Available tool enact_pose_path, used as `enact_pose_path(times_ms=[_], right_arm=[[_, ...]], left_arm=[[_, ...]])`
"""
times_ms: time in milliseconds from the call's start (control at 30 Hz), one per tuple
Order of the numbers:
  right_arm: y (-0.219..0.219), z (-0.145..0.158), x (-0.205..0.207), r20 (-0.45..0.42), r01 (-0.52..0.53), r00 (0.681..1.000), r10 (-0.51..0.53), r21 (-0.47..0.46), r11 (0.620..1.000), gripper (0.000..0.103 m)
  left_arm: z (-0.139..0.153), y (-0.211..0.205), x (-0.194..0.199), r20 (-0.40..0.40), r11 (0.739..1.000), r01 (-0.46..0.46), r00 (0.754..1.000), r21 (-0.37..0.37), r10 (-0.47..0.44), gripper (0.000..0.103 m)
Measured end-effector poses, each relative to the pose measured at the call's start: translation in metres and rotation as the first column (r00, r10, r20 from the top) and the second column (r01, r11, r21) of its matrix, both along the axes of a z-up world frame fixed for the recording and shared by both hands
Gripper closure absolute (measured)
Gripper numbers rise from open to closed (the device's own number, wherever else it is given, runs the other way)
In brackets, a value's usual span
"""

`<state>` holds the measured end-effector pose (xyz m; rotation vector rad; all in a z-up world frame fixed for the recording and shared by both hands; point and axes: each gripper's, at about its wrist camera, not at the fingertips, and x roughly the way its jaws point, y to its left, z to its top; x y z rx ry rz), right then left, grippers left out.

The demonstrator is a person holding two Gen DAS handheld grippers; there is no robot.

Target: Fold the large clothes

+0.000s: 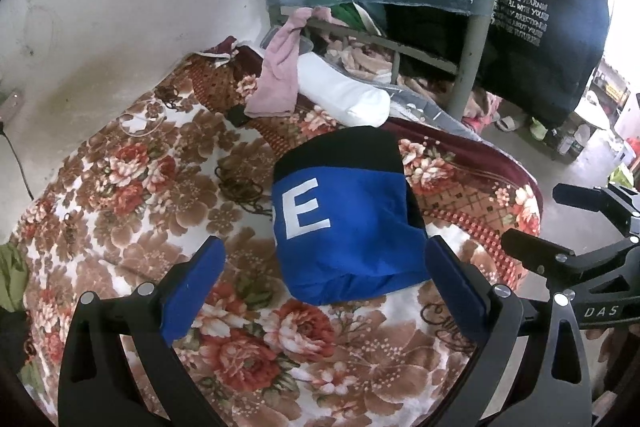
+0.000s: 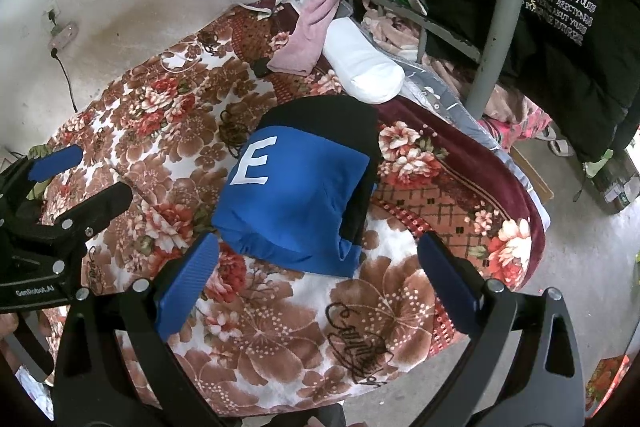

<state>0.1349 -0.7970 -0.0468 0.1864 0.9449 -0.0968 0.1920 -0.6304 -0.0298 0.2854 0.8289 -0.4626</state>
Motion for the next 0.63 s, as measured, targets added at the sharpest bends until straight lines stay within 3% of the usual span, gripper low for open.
enact_pose_path(times_ms=[333,633], right_arm=[[0.0069,0.0052,0.002,0.004,-0.009,1.0,0.009,0.01,1.0,0.005],[0.0079,0.0029,0.0059,-0.001,-0.012,1.0,0.012,0.006,1.0,0.005]], left_arm=[[-0.0012,-0.0038,-0.0009,0.05,0.997,-0.018,0.999,0.081,0.014,0.005],[-0.0028,-0.0003,0.0022,0.016,0.998,-0.03,0.999,0.061,0.029,0.005]])
